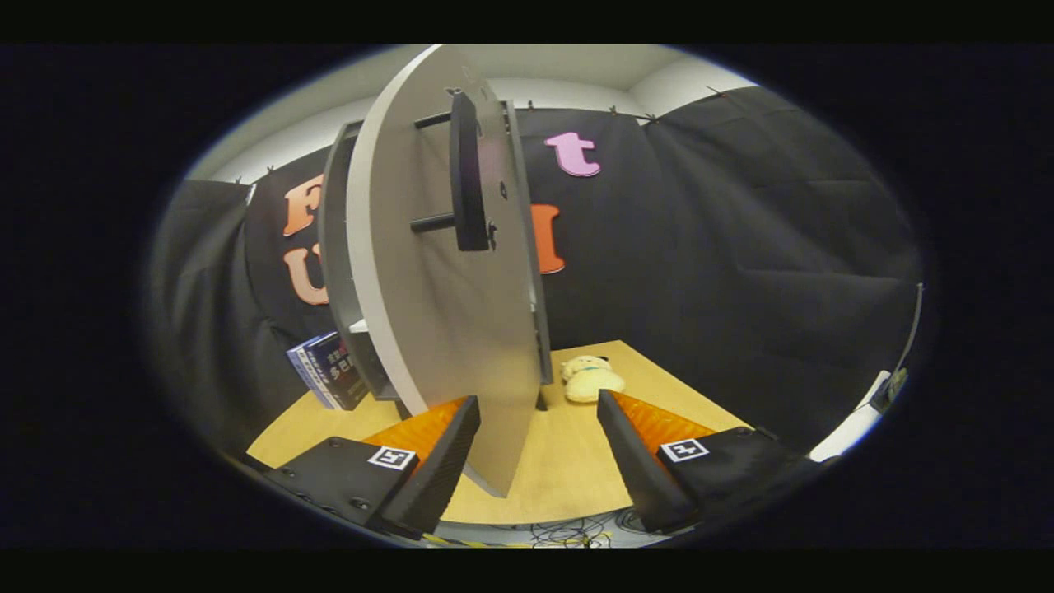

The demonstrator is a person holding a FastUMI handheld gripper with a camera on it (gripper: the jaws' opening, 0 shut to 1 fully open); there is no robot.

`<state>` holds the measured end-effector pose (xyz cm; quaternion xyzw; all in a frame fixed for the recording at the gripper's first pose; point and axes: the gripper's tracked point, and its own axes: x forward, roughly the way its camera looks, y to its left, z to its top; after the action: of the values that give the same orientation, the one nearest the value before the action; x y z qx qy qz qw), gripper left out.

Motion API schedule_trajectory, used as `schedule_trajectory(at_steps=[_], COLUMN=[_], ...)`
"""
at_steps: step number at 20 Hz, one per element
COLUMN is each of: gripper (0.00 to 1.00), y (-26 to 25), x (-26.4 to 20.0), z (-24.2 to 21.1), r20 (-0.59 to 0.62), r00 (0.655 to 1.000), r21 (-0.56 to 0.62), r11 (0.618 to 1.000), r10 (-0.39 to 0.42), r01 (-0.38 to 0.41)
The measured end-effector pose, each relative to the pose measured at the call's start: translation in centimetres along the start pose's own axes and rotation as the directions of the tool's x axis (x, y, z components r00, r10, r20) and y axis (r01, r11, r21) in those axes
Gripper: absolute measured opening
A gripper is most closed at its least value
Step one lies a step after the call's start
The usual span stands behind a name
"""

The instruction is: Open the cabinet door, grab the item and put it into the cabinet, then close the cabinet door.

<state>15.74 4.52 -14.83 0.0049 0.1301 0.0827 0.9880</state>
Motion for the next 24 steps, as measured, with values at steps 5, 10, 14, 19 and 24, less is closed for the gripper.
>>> schedule_trajectory(at_steps=[5,10,14,19,24], gripper=[0.93,0.94,0.96,0.96,0.96], y=[5.2,10.2,14.9,18.3,20.2], x=[1.9,4.5,7.8,13.4,17.1], z=[-0.4,0.0,0.6,0.9,1.6], r20=[-0.013,0.001,0.007,0.0,-0.011], r00=[0.997,0.991,0.987,0.989,0.993], r21=[-0.01,0.012,0.004,-0.029,0.008], r11=[0.997,0.991,0.987,0.989,0.993], r10=[0.075,0.132,0.161,0.147,0.118], r01=[-0.075,-0.132,-0.161,-0.147,-0.118])
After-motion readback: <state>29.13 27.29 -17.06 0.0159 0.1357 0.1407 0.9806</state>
